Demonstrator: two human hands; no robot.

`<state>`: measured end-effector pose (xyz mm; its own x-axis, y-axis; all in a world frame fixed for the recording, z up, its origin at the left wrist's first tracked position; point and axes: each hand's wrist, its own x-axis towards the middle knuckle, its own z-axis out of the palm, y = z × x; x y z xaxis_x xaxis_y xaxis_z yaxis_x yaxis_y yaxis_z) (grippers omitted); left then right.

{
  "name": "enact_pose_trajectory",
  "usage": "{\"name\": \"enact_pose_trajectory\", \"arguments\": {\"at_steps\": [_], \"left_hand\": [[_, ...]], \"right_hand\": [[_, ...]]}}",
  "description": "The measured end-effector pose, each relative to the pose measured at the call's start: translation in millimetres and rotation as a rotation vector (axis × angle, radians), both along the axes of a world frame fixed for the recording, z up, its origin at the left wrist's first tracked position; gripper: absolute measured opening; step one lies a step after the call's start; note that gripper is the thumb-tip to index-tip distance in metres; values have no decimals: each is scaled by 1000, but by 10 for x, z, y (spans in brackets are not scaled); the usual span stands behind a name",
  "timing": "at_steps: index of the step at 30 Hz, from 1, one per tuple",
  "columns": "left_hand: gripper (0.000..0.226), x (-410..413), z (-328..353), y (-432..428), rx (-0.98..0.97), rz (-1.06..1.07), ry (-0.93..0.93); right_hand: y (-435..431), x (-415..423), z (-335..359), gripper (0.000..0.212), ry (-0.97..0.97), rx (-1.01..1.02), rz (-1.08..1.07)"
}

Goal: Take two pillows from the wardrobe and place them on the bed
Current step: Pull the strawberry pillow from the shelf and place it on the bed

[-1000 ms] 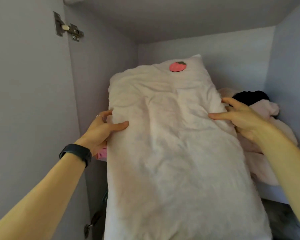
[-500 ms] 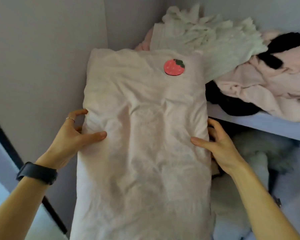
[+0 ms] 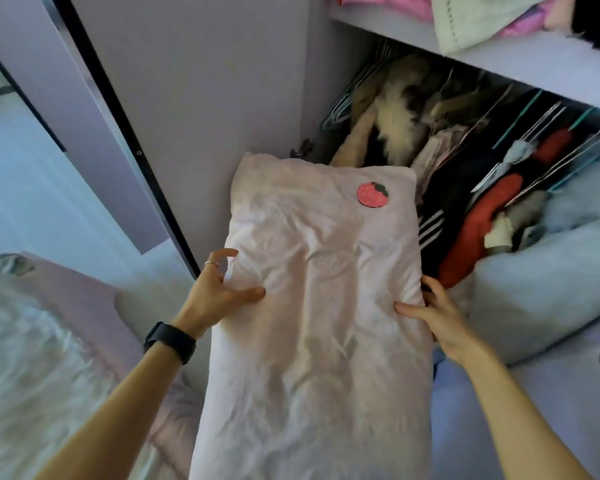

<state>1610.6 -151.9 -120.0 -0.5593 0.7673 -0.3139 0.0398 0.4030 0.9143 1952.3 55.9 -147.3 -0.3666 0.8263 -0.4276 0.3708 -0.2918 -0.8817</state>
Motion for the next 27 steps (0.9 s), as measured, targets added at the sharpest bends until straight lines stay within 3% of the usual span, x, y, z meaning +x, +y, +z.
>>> {"name": "enact_pose_trajectory", "arguments": {"at_steps": [4,9,15,20,27], "left_hand": [[87,188,-471,-231,-151,49,-69],[85,370,-992,-544,-338,176,-180],[80,776,-1432,-1361,-520,457,-293],[82,1293,-1320,-2483,-499,835,-389],[87,2265,-952,-3906,-218,1401,-485]], "right_hand": [[6,14,-314,63,-119,-100,78],[62,-194,-702,85,-282,-199,264],[-147,-822,-1280,81,-441,-215,598],[-853,-1486,-1420,64,-449,-204,958],[-2473,-2304,-869,72,-350,-16,1405]]}}
